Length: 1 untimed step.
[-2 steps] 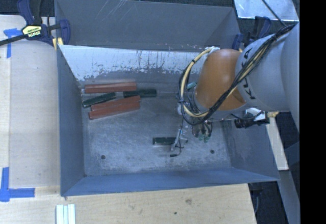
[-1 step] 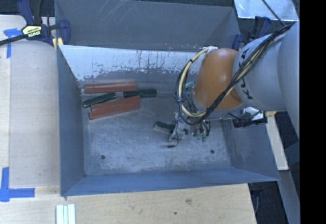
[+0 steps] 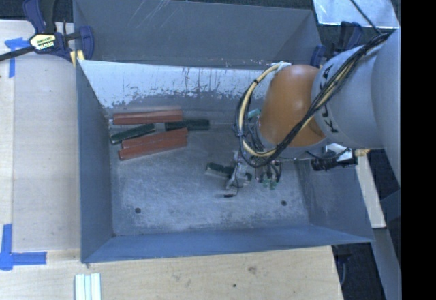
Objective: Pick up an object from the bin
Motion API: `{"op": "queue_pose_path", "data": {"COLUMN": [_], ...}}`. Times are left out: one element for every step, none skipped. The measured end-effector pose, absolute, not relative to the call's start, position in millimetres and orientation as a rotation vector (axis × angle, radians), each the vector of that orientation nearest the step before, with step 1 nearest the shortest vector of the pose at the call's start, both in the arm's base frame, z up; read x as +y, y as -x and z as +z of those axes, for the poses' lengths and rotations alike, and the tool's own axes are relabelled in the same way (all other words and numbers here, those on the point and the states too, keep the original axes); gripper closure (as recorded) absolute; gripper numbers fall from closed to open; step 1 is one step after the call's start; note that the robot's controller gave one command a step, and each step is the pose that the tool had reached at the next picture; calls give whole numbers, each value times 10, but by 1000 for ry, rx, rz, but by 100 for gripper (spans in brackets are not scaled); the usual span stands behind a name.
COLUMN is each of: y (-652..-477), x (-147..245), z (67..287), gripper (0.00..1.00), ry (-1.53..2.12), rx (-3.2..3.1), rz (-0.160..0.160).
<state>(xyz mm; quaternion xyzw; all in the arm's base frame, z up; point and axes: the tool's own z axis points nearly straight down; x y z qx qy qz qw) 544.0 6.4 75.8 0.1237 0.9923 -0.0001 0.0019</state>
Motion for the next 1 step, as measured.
{"op": "queue_pose_path", "data": {"y": [-5585], "x": [-299], "z": [2149], "gripper": [100], "ry": [-319], "rx": [3121], "rz": [0]}}
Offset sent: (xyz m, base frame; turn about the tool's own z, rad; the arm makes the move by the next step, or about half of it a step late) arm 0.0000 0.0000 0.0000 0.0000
